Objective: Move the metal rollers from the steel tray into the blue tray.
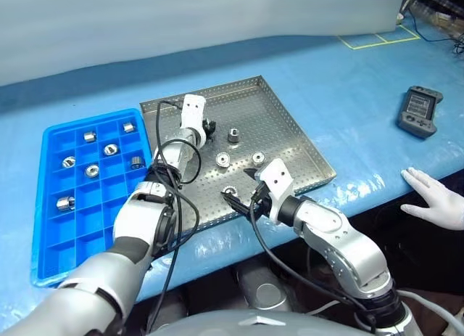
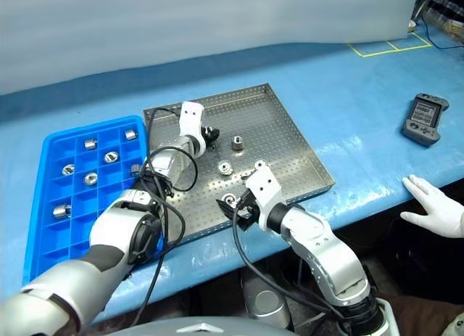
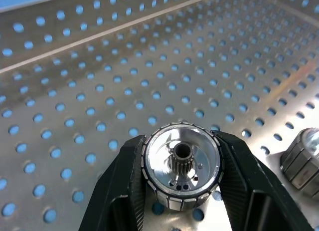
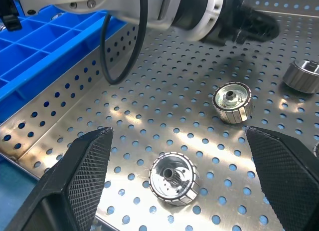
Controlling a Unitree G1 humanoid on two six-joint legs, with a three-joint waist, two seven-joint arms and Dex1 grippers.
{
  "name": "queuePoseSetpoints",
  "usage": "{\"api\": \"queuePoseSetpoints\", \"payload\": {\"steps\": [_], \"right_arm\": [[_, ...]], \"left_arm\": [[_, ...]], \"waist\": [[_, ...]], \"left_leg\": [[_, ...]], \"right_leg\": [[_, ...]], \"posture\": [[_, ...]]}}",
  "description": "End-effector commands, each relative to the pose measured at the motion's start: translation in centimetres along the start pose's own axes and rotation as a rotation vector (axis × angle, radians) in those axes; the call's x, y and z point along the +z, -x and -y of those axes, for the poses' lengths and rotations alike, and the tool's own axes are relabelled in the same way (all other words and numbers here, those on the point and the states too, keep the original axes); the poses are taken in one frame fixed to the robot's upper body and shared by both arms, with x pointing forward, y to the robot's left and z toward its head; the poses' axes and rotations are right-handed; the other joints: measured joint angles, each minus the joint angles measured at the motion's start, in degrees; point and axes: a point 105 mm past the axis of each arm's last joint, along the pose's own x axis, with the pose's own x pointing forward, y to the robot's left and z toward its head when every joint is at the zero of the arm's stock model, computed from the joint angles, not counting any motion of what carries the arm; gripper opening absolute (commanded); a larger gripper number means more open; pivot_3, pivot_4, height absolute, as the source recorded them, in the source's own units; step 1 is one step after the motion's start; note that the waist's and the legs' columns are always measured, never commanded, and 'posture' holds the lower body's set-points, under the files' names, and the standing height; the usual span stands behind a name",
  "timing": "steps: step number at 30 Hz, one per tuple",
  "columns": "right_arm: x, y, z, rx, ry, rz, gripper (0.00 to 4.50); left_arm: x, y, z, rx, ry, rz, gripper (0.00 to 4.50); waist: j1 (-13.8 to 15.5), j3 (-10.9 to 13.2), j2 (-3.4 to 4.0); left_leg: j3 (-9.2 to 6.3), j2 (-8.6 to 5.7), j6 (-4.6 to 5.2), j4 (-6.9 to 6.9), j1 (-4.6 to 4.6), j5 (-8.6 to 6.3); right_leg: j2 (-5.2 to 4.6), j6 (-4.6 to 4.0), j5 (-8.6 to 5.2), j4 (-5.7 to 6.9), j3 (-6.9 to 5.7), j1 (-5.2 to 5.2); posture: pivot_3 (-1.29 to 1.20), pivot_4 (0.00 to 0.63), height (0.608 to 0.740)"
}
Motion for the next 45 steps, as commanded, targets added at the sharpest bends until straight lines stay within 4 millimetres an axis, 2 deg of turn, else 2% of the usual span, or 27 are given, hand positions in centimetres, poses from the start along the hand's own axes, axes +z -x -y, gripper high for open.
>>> {"api": "queuePoseSetpoints", "payload": {"steps": [1, 5, 10, 13, 16, 19, 21, 26, 30, 40, 45], "right_arm": [[1.0, -0.4, -0.7, 0.047, 0.017, 0.037, 4.50], [1.4, -1.1, -1.0, 0.094, 0.029, 0.046, 4.50], [1.7, -2.5, -2.0, 0.179, 0.067, 0.042, 4.50], [2.1, -3.1, -2.7, 0.232, 0.079, 0.053, 4.50], [2.3, -3.7, -3.7, 0.295, 0.089, 0.059, 4.50], [2.4, -3.9, -4.4, 0.332, 0.094, 0.060, 4.50], [2.5, -4.2, -5.4, 0.378, 0.099, 0.067, 4.50], [2.7, -4.4, -6.6, 0.438, 0.107, 0.083, 4.50], [2.7, -4.5, -6.9, 0.455, 0.112, 0.087, 4.50], [2.5, -4.4, -6.7, 0.430, 0.097, 0.087, 4.50], [2.5, -4.3, -6.5, 0.416, 0.095, 0.087, 4.50]], "left_arm": [[6.8, 3.3, -0.3, -0.022, -0.013, 0.258, 1.70], [8.7, 7.6, -1.3, -0.005, -0.064, 0.371, 1.70], [8.8, 13.0, -2.0, 0.002, -0.163, 0.421, 1.70], [7.8, 15.7, -3.0, 0.053, -0.209, 0.403, 1.70], [5.4, 18.4, -4.4, 0.138, -0.243, 0.327, 1.70], [4.0, 19.9, -4.9, 0.190, -0.230, 0.284, 1.70], [2.3, 21.1, -5.4, 0.245, -0.197, 0.235, 1.70], [0.2, 22.6, -6.1, 0.324, -0.125, 0.173, 1.70], [-2.6, 23.0, -6.6, 0.370, -0.115, 0.059, 1.70], [-7.5, 22.5, -7.0, 0.387, -0.072, -0.117, 1.70], [-8.2, 22.1, -7.3, 0.380, -0.024, -0.126, 1.70]], "waist": [[0.54, 0.00, 0.01], [2.49, 0.01, 0.03], [5.72, 0.01, 0.04], [8.25, 0.01, 0.04], [10.62, 0.00, 0.03], [12.79, 0.00, 0.01], [13.85, -0.01, -0.01], [15.39, -0.01, -0.02], [15.42, -0.02, -0.02], [15.15, -0.02, -0.03], [14.98, -0.03, -0.03]], "left_leg": [[0.01, 0.02, 0.00, -0.04, 0.02, 0.00], [0.00, 0.05, 0.00, -0.09, 0.12, 0.00], [-0.02, 0.05, -0.02, -0.02, 0.16, 0.02], [-0.05, 0.04, -0.03, 0.01, 0.12, 0.02], [-0.05, 0.04, -0.03, 0.03, 0.11, 0.02], [-0.09, 0.04, -0.03, 0.07, 0.08, 0.02], [-0.11, 0.05, -0.04, 0.17, 0.07, 0.02], [-0.11, 0.05, -0.06, 0.27, 0.11, 0.04], [-0.09, 0.07, -0.09, 0.33, 0.13, 0.05], [-0.07, 0.09, -0.09, 0.33, 0.14, 0.05], [-0.06, 0.09, -0.09, 0.33, 0.15, 0.05]], "right_leg": [[0.01, 0.00, 0.00, 0.00, 0.02, 0.00], [0.04, -0.04, -0.02, 0.05, 0.03, 0.01], [0.05, -0.05, -0.02, 0.09, 0.00, 0.04], [0.02, -0.06, -0.03, 0.06, -0.04, 0.04], [0.01, -0.07, -0.03, 0.02, -0.07, 0.04], [0.00, -0.10, -0.04, 0.03, -0.14, 0.05], [0.00, -0.12, -0.04, 0.06, -0.18, 0.06], [-0.01, -0.14, -0.03, 0.08, -0.22, 0.13], [-0.01, -0.44, -0.11, 0.07, -0.22, 0.17], [0.00, -0.51, -0.14, 0.06, -0.22, 0.15], [0.00, -0.54, -0.16, 0.07, -0.22, 0.15]], "posture": [[-0.17, 0.150, 0.740], [-0.11, 0.150, 0.740], [-0.05, 0.150, 0.740], [-0.02, 0.150, 0.740], [0.02, 0.150, 0.740], [0.04, 0.150, 0.740], [0.06, 0.150, 0.740], [0.07, 0.150, 0.740], [0.07, 0.150, 0.740], [0.03, 0.150, 0.740], [0.01, 0.150, 0.740]]}}
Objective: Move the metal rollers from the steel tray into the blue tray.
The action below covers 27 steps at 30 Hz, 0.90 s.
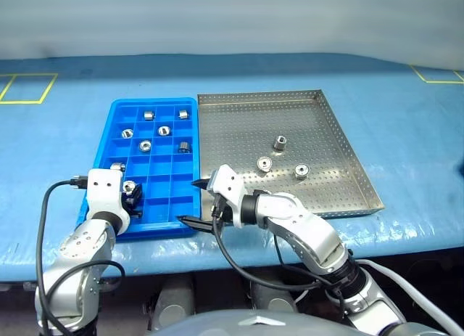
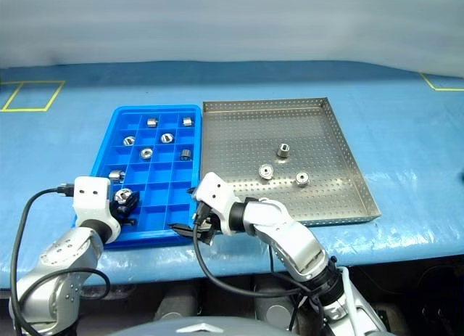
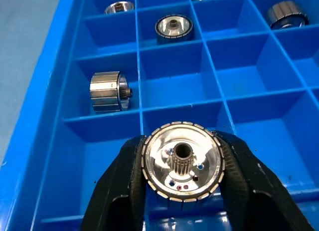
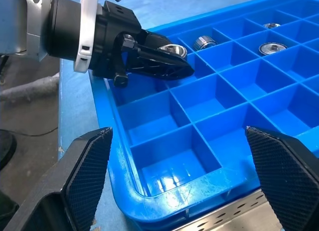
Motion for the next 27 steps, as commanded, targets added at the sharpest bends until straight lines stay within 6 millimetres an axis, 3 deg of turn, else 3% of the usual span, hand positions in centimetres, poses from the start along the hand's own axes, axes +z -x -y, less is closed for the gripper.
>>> {"api": "queuePoseSetpoints", "payload": {"steps": [1, 2, 6, 8, 13, 16, 19, 27], "right_arm": [[1.2, 0.2, 0.0, -0.014, 0.029, 0.049, 4.50], [1.2, 0.3, 0.0, -0.019, 0.028, 0.049, 4.50], [1.2, 0.7, 0.3, -0.049, 0.024, 0.050, 4.50], [1.2, 1.3, 0.7, -0.077, 0.025, 0.049, 4.50], [0.7, 3.5, 2.3, -0.186, 0.029, 0.025, 4.50], [0.3, 5.0, 3.3, -0.261, 0.027, 0.004, 4.50], [-0.2, 6.5, 4.0, -0.333, 0.019, -0.016, 4.50], [-1.3, 8.8, 3.8, -0.445, -0.018, -0.051, 4.50]], "left_arm": [[0.0, -0.2, -0.4, 0.014, 0.015, 0.009, 1.70], [0.2, -0.3, -0.4, 0.013, 0.018, 0.015, 2.42], [1.8, -0.5, -0.2, -0.014, 0.028, 0.074, 3.76], [3.6, -0.7, 0.3, -0.051, 0.026, 0.139, 4.42], [9.1, -1.1, 2.3, -0.199, 0.018, 0.320, 4.47], [11.1, -1.6, 4.2, -0.323, -0.041, 0.364, 4.47], [11.6, -2.5, 7.0, -0.468, -0.144, 0.351, 4.47], [10.7, -4.8, 13.0, -0.743, -0.231, 0.252, 4.47]], "waist": [[-0.14, 0.00, 0.00], [-0.25, 0.00, 0.00], [-0.29, 0.00, 0.00], [-0.27, -0.01, -0.01], [-0.61, -0.01, -0.01], [-1.29, -0.01, -0.01], [-2.17, -0.01, -0.01], [-6.45, -0.01, -0.01]], "left_leg": [[0.00, 0.00, 0.00, 0.00, 0.00, 0.00], [0.01, 0.00, 0.00, 0.00, 0.00, 0.00], [0.00, 0.00, 0.00, 0.00, 0.00, 0.00], [0.01, 0.00, 0.00, 0.00, -0.02, 0.00], [0.02, -0.02, 0.00, 0.04, -0.09, 0.00], [0.02, -0.02, 0.00, 0.04, -0.09, 0.00], [0.03, -0.03, 0.00, 0.01, -0.10, 0.00], [0.02, -0.03, 0.02, -0.01, -0.13, -0.01]], "right_leg": [[0.00, 0.00, 0.00, 0.00, 0.00, 0.00], [0.00, 0.00, 0.00, 0.00, 0.00, 0.00], [0.01, 0.00, 0.00, 0.00, 0.00, 0.00], [0.00, 0.00, 0.00, -0.02, 0.00, -0.01], [-0.01, 0.03, 0.02, -0.03, 0.01, -0.03], [0.00, 0.04, 0.03, -0.04, 0.01, -0.03], [0.00, 0.06, 0.03, -0.04, 0.03, -0.04], [0.02, 0.29, 0.15, -0.04, 0.06, -0.08]], "posture": [[0.01, 0.150, 0.740], [0.00, 0.150, 0.740], [-0.01, 0.150, 0.740], [-0.03, 0.150, 0.740], [-0.08, 0.150, 0.740], [-0.12, 0.150, 0.740], [-0.17, 0.150, 0.740], [-0.25, 0.150, 0.740]]}}
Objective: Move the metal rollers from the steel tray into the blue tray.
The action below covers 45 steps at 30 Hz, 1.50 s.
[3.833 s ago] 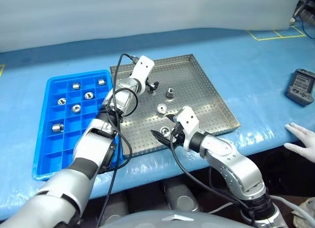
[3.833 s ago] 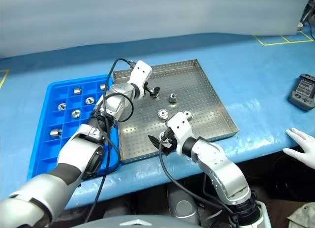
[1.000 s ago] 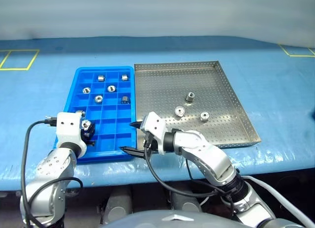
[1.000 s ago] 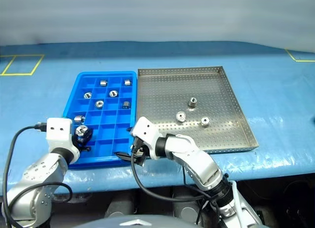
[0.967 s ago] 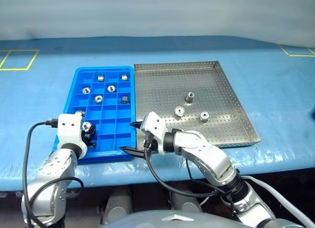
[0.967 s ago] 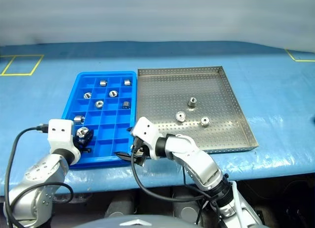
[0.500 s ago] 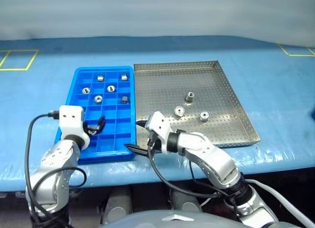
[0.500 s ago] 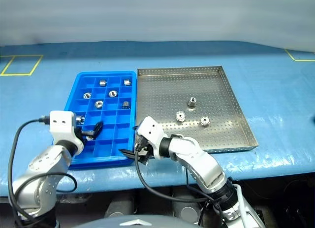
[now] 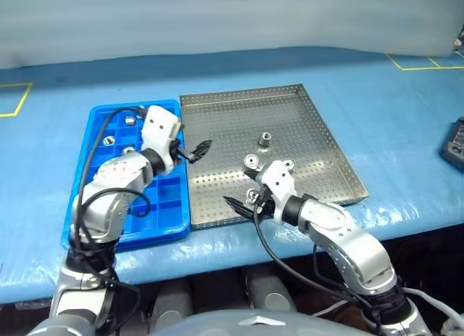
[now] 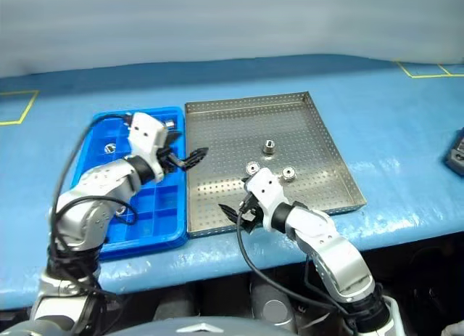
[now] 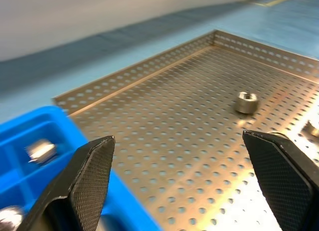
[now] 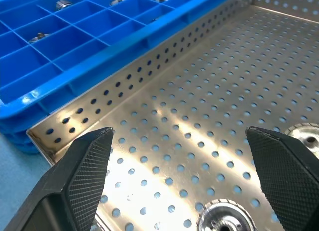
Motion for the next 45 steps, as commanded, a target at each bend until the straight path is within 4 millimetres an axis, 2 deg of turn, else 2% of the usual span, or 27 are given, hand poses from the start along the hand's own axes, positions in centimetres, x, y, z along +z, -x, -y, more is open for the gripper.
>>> {"api": "queuePoseSetpoints", "payload": {"steps": [1, 7, 11, 18, 22, 27, 28, 31, 33, 37, 41, 45], "right_arm": [[1.0, 0.9, 0.1, -0.040, 0.017, 0.037, 4.50], [1.0, 1.3, 0.1, -0.071, 0.007, 0.039, 4.50], [0.9, 1.3, 0.3, -0.090, 0.003, 0.038, 4.50], [0.9, 1.2, 0.2, -0.102, -0.002, 0.043, 4.50], [1.0, 1.1, 0.2, -0.103, -0.005, 0.046, 4.50], [1.1, 0.9, 0.1, -0.101, -0.005, 0.051, 4.50], [1.1, 0.8, 0.1, -0.096, -0.005, 0.052, 4.50], [1.2, 0.6, 0.0, -0.084, -0.003, 0.053, 4.50], [1.3, 0.4, -0.1, -0.069, 0.000, 0.054, 4.50], [1.8, -0.2, -0.5, -0.025, 0.015, 0.070, 4.50], [2.6, -1.3, -1.2, 0.047, 0.038, 0.088, 4.50], [3.4, -2.6, -2.1, 0.135, 0.063, 0.107, 4.50]], "left_arm": [[0.6, -1.8, 1.2, -0.097, -0.034, 0.006, 4.47], [-0.8, -4.8, 2.2, -0.187, -0.066, -0.072, 4.47], [-2.6, -6.4, 2.3, -0.192, -0.082, -0.142, 4.47], [-4.8, -7.8, 2.1, -0.165, -0.115, -0.231, 4.47], [-5.4, -7.8, 2.6, -0.185, -0.111, -0.243, 3.60], [-5.5, -7.6, 2.7, -0.192, -0.096, -0.244, 1.90], [-5.6, -7.5, 2.8, -0.190, -0.087, -0.242, 1.67], [-5.5, -7.2, 2.8, -0.182, -0.054, -0.228, 1.68], [-4.7, -6.7, 2.4, -0.155, -0.030, -0.187, 1.68], [-1.1, -4.9, 0.8, -0.051, 0.027, -0.025, 1.68], [1.9, -1.1, -1.6, 0.105, 0.008, 0.120, 1.68], [3.0, 3.2, -3.4, 0.241, -0.039, 0.159, 1.68]], "waist": [[-1.12, 0.00, 0.00], [-4.48, 0.00, 0.01], [-6.00, 0.00, 0.01], [-7.85, 0.00, 0.01], [-8.16, 0.00, 0.01], [-8.28, 0.00, 0.01], [-8.28, 0.00, 0.01], [-8.30, 0.00, 0.01], [-8.25, 0.00, 0.01], [-7.71, 0.02, 0.02], [-6.63, 0.02, 0.02], [-4.69, 0.02, 0.03]], "left_leg": [[-0.01, 0.00, 0.00, 0.00, 0.01, 0.00], [0.02, -0.01, 0.00, 0.00, 0.00, 0.00], [0.00, -0.01, 0.00, -0.05, 0.00, 0.00], [0.01, -0.01, 0.01, -0.16, 0.01, 0.00], [0.01, -0.01, 0.00, -0.24, 0.03, 0.00], [0.02, -0.01, 0.00, -0.25, 0.03, 0.00], [0.02, -0.01, 0.00, -0.25, 0.04, 0.00], [0.01, -0.01, 0.01, -0.27, 0.05, 0.00], [0.01, -0.01, 0.00, -0.29, 0.06, 0.00], [0.01, 0.00, 0.01, -0.29, 0.04, 0.00], [0.01, 0.01, 0.01, -0.29, 0.09, 0.01], [-0.03, 0.02, 0.01, -0.33, 0.13, 0.00]], "right_leg": [[0.00, 0.00, 0.00, 0.00, -0.01, 0.01], [0.00, 0.05, 0.02, -0.01, 0.05, 0.01], [0.01, 0.06, 0.02, 0.00, 0.06, 0.00], [0.01, 0.07, 0.02, -0.02, 0.08, -0.02], [0.01, 0.08, 0.01, -0.02, 0.08, -0.03], [0.00, 0.09, 0.00, -0.02, 0.09, -0.03], [0.00, 0.09, 0.00, -0.02, 0.09, -0.03], [0.00, 0.10, -0.01, -0.02, 0.10, -0.03], [0.00, 0.09, -0.01, -0.02, 0.09, -0.03], [0.00, 0.09, -0.01, 0.00, 0.10, -0.05], [0.02, 0.10, 0.00, 0.01, 0.10, -0.03], [0.05, 0.08, -0.01, 0.02, 0.09, -0.03]], "posture": [[-0.26, 0.150, 0.740], [-0.29, 0.150, 0.740], [-0.30, 0.150, 0.740], [-0.31, 0.150, 0.740], [-0.31, 0.150, 0.740], [-0.30, 0.150, 0.740], [-0.30, 0.150, 0.740], [-0.28, 0.150, 0.740], [-0.26, 0.150, 0.740], [-0.22, 0.150, 0.740], [-0.15, 0.150, 0.740], [-0.08, 0.150, 0.740]]}}
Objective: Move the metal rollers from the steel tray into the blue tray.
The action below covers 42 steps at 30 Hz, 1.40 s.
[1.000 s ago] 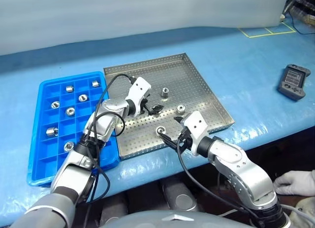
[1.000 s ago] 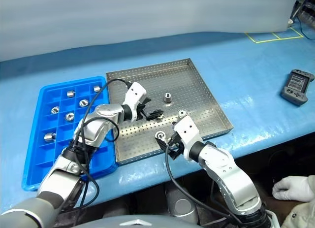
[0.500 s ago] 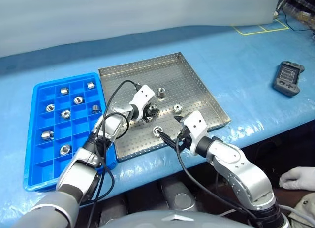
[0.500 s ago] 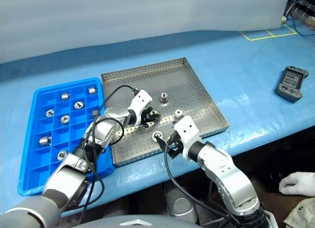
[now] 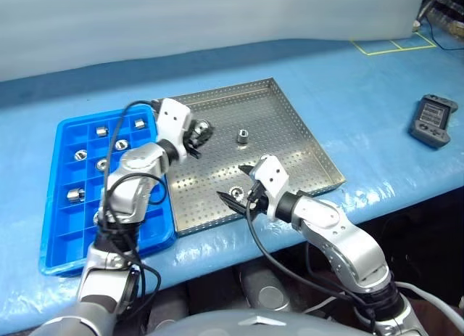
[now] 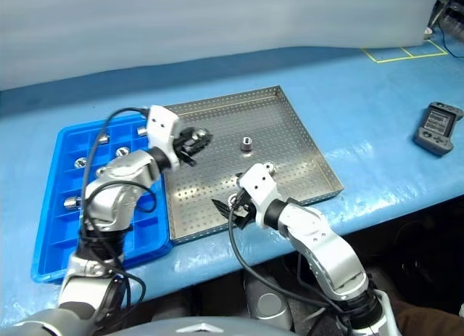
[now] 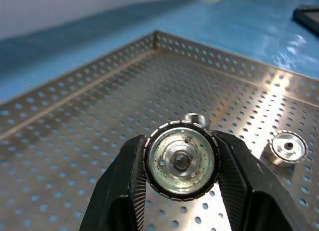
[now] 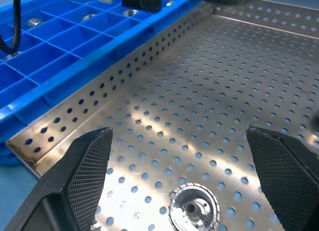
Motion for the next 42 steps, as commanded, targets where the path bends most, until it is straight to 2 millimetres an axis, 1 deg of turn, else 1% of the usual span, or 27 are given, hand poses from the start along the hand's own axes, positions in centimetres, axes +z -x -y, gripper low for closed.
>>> {"api": "queuePoseSetpoints", "payload": {"steps": [1, 3, 6, 11, 13, 14, 17, 22, 25, 28, 31, 32, 33, 35, 37, 39, 40, 41, 42], "right_arm": [[1.7, -1.3, -1.2, 0.103, 0.044, 0.063, 4.50], [2.2, -2.0, -1.9, 0.158, 0.065, 0.075, 4.50], [2.9, -3.1, -3.0, 0.245, 0.093, 0.096, 4.50], [3.2, -4.1, -4.4, 0.344, 0.120, 0.110, 4.50], [3.3, -4.3, -4.7, 0.370, 0.122, 0.114, 4.50], [3.3, -4.4, -4.9, 0.380, 0.122, 0.116, 4.50], [3.3, -4.6, -5.6, 0.419, 0.119, 0.120, 4.50], [3.1, -4.7, -6.0, 0.450, 0.116, 0.114, 4.50], [3.0, -4.6, -5.9, 0.448, 0.116, 0.112, 4.50], [2.9, -4.5, -5.8, 0.436, 0.109, 0.110, 4.50], [2.8, -4.4, -5.8, 0.428, 0.104, 0.109, 4.50], [2.8, -4.4, -5.7, 0.424, 0.103, 0.109, 4.50], [2.8, -4.3, -5.7, 0.415, 0.100, 0.109, 4.50], [2.8, -4.2, -5.5, 0.403, 0.095, 0.110, 4.50], [2.8, -4.0, -5.3, 0.387, 0.091, 0.110, 4.50], [2.7, -3.8, -4.7, 0.352, 0.086, 0.107, 4.50], [2.6, -3.7, -4.5, 0.341, 0.084, 0.106, 4.50], [2.6, -3.6, -4.3, 0.332, 0.083, 0.105, 4.50], [2.6, -3.4, -3.8, 0.301, 0.077, 0.105, 4.50]], "left_arm": [[2.3, 3.8, -1.9, 0.112, -0.066, 0.069, 1.68], [2.5, 5.8, -2.5, 0.173, -0.100, 0.063, 1.68], [1.8, 8.7, -3.3, 0.266, -0.114, 0.025, 1.68], [0.1, 12.3, -2.7, 0.370, -0.094, -0.049, 1.68], [-0.4, 13.4, -2.5, 0.408, -0.071, -0.063, 1.68], [-0.8, 13.8, -2.5, 0.430, -0.067, -0.082, 1.68], [-3.3, 15.4, -2.4, 0.513, -0.026, -0.172, 1.68], [-6.1, 17.1, -2.3, 0.599, 0.033, -0.277, 1.68], [-7.5, 17.8, -2.4, 0.640, 0.065, -0.324, 1.68], [-8.7, 18.3, -2.5, 0.657, 0.100, -0.358, 1.68], [-9.4, 18.1, -2.5, 0.651, 0.138, -0.365, 1.68], [-9.5, 18.0, -2.6, 0.650, 0.142, -0.367, 2.24], [-9.6, 17.9, -2.7, 0.648, 0.148, -0.366, 2.42], [-9.6, 17.6, -2.8, 0.641, 0.153, -0.362, 2.95], [-9.3, 17.2, -2.7, 0.622, 0.150, -0.348, 3.67], [-8.5, 16.2, -2.7, 0.593, 0.142, -0.303, 4.35], [-8.2, 15.9, -2.7, 0.585, 0.139, -0.287, 4.46], [-7.9, 15.6, -2.8, 0.580, 0.135, -0.270, 4.46], [-7.1, 15.0, -2.9, 0.567, 0.126, -0.216, 4.46]], "waist": [[1.03, 0.00, 0.00], [2.32, 0.01, 0.01], [5.10, 0.01, -0.01], [8.97, 0.01, -0.04], [10.54, 0.00, -0.06], [11.24, 0.01, -0.06], [12.13, 0.00, -0.06], [13.38, 0.00, -0.07], [13.65, 0.00, -0.07], [13.68, -0.01, -0.07], [13.62, -0.01, -0.07], [13.59, -0.01, -0.07], [13.52, -0.01, -0.07], [13.34, -0.01, -0.07], [13.14, -0.01, -0.07], [12.96, -0.01, -0.07], [12.89, -0.01, -0.07], [12.72, -0.01, -0.07], [12.58, -0.01, -0.07]], "left_leg": [[0.00, 0.00, 0.00, 0.00, -0.01, 0.00], [0.00, 0.01, 0.00, 0.00, -0.02, 0.00], [-0.02, 0.00, 0.00, 0.01, -0.03, 0.00], [-0.03, 0.00, -0.01, 0.02, -0.06, 0.00], [-0.03, -0.01, -0.01, 0.06, -0.06, 0.00], [-0.04, -0.01, -0.02, 0.09, -0.05, 0.01], [-0.02, 0.00, -0.04, 0.14, 0.01, 0.02], [-0.04, 0.03, -0.04, 0.14, 0.10, 0.02], [-0.01, 0.03, -0.04, 0.14, 0.09, 0.02], [0.00, 0.03, -0.05, 0.14, 0.08, 0.02], [0.00, 0.03, -0.05, 0.13, 0.08, 0.02], [0.01, 0.03, -0.05, 0.12, 0.08, 0.02], [0.01, 0.04, -0.05, 0.12, 0.09, 0.02], [0.02, 0.04, -0.05, 0.12, 0.08, 0.02], [0.04, 0.04, -0.05, 0.12, 0.08, 0.01], [0.04, 0.04, -0.05, 0.11, 0.08, 0.01], [0.03, 0.05, -0.05, 0.11, 0.08, 0.01], [0.02, 0.05, -0.05, 0.11, 0.08, 0.02], [0.03, 0.05, -0.05, 0.11, 0.08, 0.02]], "right_leg": [[-0.01, 0.00, 0.00, 0.01, -0.01, 0.00], [0.00, -0.01, 0.00, -0.01, 0.00, -0.02], [-0.02, -0.03, -0.01, -0.03, -0.05, -0.02], [-0.06, -0.06, -0.02, -0.08, -0.11, 0.00], [-0.08, -0.07, -0.03, -0.07, -0.13, 0.01], [-0.08, -0.08, -0.04, -0.07, -0.15, 0.03], [-0.09, -0.37, -0.19, -0.05, -0.16, 0.08], [-0.06, -0.53, -0.27, 0.02, -0.20, 0.10], [-0.07, -0.55, -0.28, 0.00, -0.19, 0.09], [-0.08, -0.56, -0.28, -0.03, -0.19, 0.08], [-0.07, -0.58, -0.29, -0.02, -0.19, 0.06], [-0.07, -0.58, -0.29, -0.02, -0.19, 0.05], [-0.07, -0.58, -0.30, -0.01, -0.19, 0.05], [-0.07, -0.58, -0.30, -0.02, -0.19, 0.05], [-0.07, -0.58, -0.30, -0.02, -0.18, 0.04], [-0.07, -0.59, -0.30, -0.02, -0.18, 0.03], [-0.06, -0.59, -0.30, -0.01, -0.19, 0.03], [-0.06, -0.59, -0.30, -0.01, -0.19, 0.04], [-0.06, -0.59, -0.30, -0.01, -0.18, 0.04]], "posture": [[-0.06, 0.150, 0.740], [-0.03, 0.150, 0.740], [0.02, 0.150, 0.740], [0.10, 0.150, 0.740], [0.11, 0.150, 0.740], [0.13, 0.150, 0.740], [0.16, 0.150, 0.740], [0.17, 0.150, 0.740], [0.15, 0.150, 0.740], [0.13, 0.150, 0.740], [0.12, 0.150, 0.740], [0.11, 0.150, 0.740], [0.10, 0.150, 0.740], [0.09, 0.150, 0.740], [0.08, 0.150, 0.740], [0.06, 0.150, 0.740], [0.06, 0.150, 0.740], [0.06, 0.150, 0.740], [0.04, 0.150, 0.740]]}}
